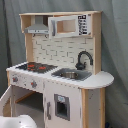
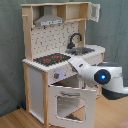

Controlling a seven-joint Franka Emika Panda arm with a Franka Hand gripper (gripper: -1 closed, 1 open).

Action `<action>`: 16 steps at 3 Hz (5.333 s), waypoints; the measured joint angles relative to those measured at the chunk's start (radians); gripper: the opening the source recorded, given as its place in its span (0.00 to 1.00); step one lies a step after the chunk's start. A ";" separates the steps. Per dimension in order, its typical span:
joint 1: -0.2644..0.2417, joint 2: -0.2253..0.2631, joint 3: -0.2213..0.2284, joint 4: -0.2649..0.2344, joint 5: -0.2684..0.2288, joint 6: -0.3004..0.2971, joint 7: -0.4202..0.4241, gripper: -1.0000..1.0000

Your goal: Play with the kitchen

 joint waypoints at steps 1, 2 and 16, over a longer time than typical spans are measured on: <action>0.048 0.052 -0.006 -0.045 0.000 -0.052 -0.048 1.00; 0.093 0.100 -0.023 -0.089 0.000 -0.098 -0.095 1.00; 0.172 0.905 -0.266 -0.562 0.000 0.383 -1.007 1.00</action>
